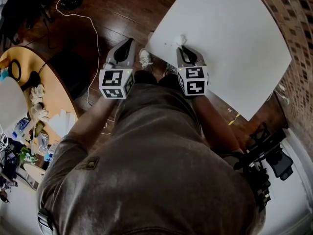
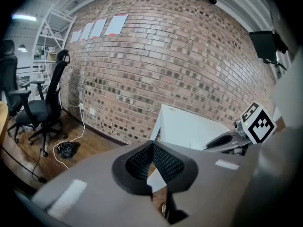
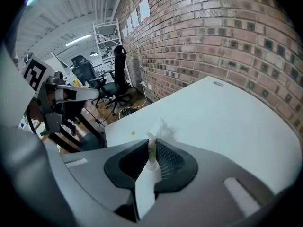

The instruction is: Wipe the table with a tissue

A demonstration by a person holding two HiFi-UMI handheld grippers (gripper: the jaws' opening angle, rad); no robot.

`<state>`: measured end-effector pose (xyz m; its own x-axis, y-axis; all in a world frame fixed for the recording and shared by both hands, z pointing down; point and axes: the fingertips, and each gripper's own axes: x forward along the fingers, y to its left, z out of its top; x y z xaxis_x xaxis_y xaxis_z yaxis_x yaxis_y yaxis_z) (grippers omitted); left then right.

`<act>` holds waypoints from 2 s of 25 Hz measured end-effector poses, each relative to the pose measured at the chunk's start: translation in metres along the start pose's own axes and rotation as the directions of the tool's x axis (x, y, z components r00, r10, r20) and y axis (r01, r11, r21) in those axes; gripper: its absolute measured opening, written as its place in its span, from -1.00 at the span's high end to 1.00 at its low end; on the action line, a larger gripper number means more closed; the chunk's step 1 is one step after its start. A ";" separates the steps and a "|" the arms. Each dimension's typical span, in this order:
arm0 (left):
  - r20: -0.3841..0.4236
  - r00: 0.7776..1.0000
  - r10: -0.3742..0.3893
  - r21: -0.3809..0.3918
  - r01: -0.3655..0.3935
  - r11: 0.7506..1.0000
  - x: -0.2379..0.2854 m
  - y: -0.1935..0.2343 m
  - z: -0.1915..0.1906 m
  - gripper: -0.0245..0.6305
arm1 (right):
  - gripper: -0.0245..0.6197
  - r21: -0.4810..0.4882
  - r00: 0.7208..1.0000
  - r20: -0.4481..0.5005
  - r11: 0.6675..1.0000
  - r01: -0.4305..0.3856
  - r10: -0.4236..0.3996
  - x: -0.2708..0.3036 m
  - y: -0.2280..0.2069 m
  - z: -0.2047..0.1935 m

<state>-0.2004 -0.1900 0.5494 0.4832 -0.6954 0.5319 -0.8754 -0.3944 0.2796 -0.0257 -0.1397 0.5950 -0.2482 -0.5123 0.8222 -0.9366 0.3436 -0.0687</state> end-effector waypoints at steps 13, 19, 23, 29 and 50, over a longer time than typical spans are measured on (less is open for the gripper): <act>0.008 1.000 0.011 0.006 -0.011 1.000 -0.008 0.001 0.001 0.92 | 0.73 -0.025 0.999 -0.018 0.999 -0.037 0.037 0.002 0.013 -0.001; 0.009 1.000 0.013 0.007 -0.013 1.000 -0.009 -0.004 0.004 0.92 | 0.73 -0.030 0.998 -0.021 0.998 -0.063 0.062 0.002 0.019 -0.002; 0.006 1.000 0.012 0.011 -0.012 1.000 -0.009 -0.007 0.002 0.92 | 0.73 -0.033 0.997 -0.022 0.996 -0.080 0.080 0.000 0.024 -0.003; 0.011 1.000 0.010 0.030 -0.010 1.000 -0.009 -0.011 0.004 0.92 | 0.73 -0.028 0.995 -0.020 0.995 -0.095 0.094 0.000 0.025 -0.003; 0.078 0.996 0.038 0.073 -0.043 0.996 -0.011 -0.011 0.033 0.92 | 0.73 -0.037 0.995 0.086 0.998 -0.052 0.055 0.017 -0.021 0.067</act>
<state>-0.1951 -0.1977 0.5142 0.4496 -0.7544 0.4783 -0.8920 -0.4067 0.1971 -0.0266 -0.2084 0.5727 -0.3199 -0.5587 0.7652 -0.9127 0.3986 -0.0905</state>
